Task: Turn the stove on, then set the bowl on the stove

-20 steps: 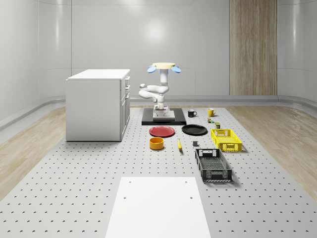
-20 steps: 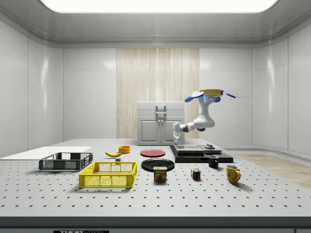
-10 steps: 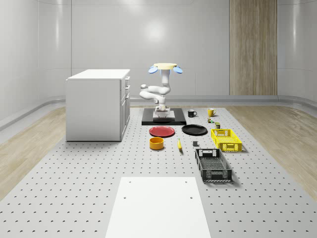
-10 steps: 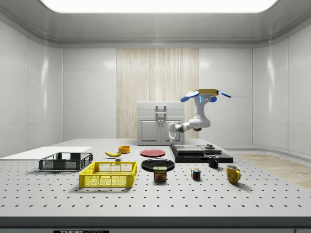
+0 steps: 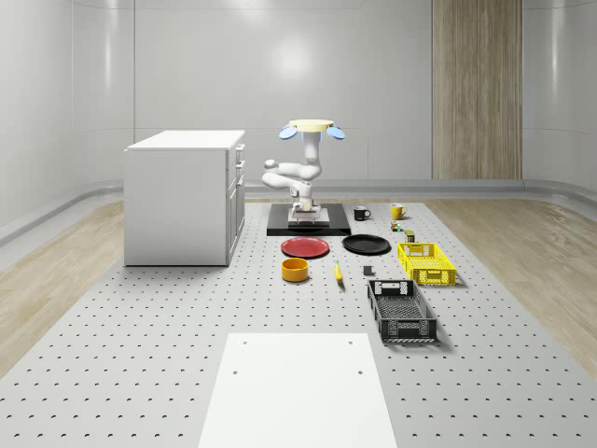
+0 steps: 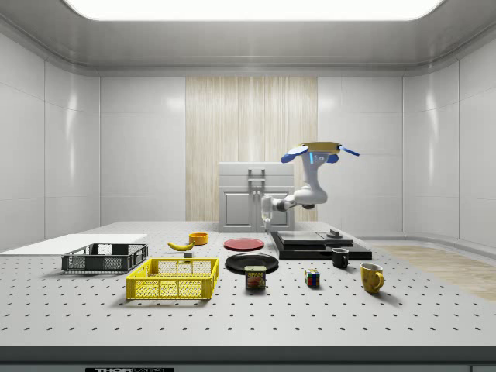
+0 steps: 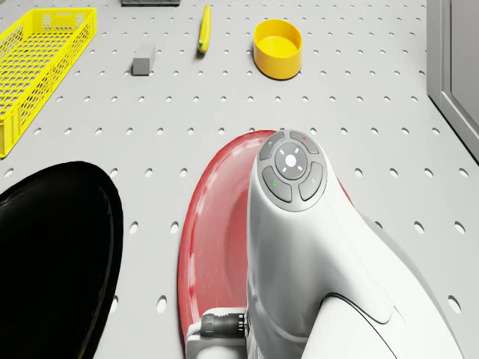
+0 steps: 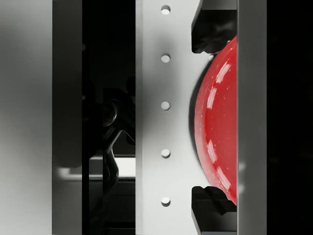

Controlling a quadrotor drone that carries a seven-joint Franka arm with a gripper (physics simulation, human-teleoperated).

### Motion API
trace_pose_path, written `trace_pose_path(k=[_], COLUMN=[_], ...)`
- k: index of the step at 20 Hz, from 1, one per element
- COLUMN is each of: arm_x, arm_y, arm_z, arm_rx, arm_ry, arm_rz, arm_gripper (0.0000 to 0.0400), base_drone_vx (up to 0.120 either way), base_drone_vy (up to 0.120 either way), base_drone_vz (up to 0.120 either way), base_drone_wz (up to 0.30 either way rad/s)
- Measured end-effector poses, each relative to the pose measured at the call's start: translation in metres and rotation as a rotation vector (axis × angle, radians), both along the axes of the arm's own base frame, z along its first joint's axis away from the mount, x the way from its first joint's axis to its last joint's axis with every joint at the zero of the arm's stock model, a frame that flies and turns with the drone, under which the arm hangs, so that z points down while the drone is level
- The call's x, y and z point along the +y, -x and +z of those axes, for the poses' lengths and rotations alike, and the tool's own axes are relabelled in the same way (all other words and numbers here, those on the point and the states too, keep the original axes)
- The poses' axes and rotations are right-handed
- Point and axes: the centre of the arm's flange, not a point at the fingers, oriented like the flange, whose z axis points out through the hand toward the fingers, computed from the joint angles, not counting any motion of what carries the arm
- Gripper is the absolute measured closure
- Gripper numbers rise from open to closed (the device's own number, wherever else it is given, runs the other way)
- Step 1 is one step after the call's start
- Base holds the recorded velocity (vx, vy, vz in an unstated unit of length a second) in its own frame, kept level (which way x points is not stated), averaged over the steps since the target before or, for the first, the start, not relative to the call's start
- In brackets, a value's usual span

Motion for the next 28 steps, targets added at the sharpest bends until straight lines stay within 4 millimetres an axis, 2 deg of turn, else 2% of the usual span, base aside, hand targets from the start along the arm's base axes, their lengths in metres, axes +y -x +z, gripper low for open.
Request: trace_pose_path(k=[20, 23, 28], arm_x=[0.0, 0.0, 0.0], arm_y=[0.0, 0.0, 0.0], arm_z=[0.0, 0.0, 0.0], arm_rx=[0.0, 0.0, 0.0], arm_ry=[0.0, 0.0, 0.0], arm_rz=[0.0, 0.0, 0.0], arm_gripper=[0.0, 0.0, 0.0], base_drone_vx=[0.12, 0.12, 0.12], base_drone_vy=[0.0, 0.08, 0.0], base_drone_vz=[0.0, 0.0, -0.04], base_drone_wz=[0.0, 0.0, 0.0])
